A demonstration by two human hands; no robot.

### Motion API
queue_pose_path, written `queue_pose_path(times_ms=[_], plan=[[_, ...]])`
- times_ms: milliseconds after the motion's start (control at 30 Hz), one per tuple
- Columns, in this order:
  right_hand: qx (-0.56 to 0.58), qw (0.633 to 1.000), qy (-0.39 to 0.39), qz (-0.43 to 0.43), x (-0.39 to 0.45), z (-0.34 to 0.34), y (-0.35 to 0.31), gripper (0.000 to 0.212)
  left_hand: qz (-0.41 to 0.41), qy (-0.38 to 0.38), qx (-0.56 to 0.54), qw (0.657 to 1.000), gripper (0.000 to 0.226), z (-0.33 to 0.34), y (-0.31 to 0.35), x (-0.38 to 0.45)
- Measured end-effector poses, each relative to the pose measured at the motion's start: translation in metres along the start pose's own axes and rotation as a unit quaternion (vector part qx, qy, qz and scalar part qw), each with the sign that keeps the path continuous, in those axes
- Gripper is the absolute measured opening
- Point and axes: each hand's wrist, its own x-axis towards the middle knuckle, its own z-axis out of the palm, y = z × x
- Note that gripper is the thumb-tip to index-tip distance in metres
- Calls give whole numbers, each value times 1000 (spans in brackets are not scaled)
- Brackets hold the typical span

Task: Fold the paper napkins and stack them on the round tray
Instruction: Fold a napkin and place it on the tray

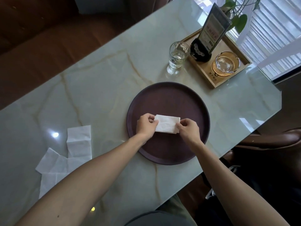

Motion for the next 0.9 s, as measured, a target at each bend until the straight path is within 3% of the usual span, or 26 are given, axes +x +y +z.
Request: queue_pose_path(times_ms=[367, 667, 767, 900], plan=[[-41, 999, -14, 4, 3, 7, 4, 9, 21, -2, 63, 998, 8, -1, -11, 6], [-112, 993, 9, 23, -5, 6, -4, 19, -2, 8, 8, 1000, 12, -8, -17, 8], [-144, 989, 24, -21, -13, 8, -16, 21, -6, 8, -27, 1000, 11, -19, -20, 6], [-127, 987, -15, -93, -24, 28, -53, 22, 0, 21, -47, 999, 15, -55, -29, 3]])
